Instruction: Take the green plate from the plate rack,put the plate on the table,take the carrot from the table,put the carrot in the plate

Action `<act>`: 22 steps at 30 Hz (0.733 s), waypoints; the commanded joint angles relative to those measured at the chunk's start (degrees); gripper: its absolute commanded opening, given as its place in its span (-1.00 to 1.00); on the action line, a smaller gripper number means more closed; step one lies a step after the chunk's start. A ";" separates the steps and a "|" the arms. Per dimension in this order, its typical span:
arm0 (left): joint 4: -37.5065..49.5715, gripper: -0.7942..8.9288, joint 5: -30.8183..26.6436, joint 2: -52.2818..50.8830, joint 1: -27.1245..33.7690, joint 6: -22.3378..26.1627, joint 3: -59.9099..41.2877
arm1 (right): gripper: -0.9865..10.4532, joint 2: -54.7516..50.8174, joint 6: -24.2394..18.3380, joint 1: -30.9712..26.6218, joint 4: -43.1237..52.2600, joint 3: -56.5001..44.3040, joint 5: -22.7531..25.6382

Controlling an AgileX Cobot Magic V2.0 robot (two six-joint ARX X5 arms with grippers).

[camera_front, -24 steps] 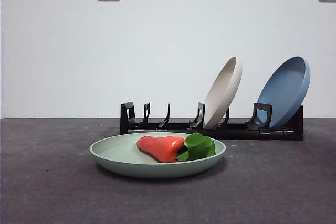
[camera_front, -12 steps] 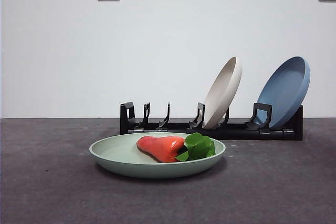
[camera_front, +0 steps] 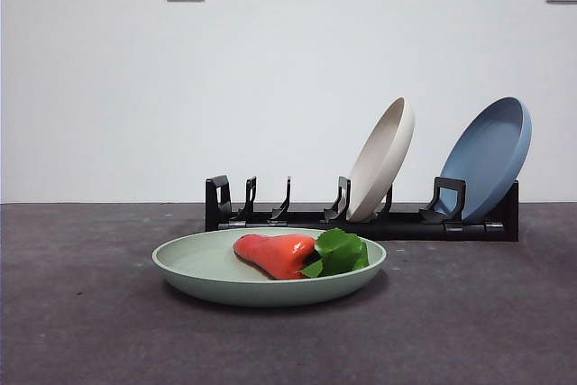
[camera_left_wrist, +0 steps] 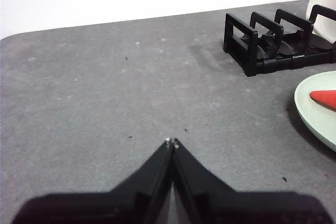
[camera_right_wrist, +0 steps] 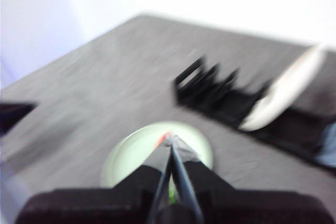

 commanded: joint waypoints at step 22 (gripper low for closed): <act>0.46 -0.84 0.00 -0.17 0.17 -0.24 -0.90 | -0.83 -33.46 7.78 -11.58 27.61 -50.51 10.51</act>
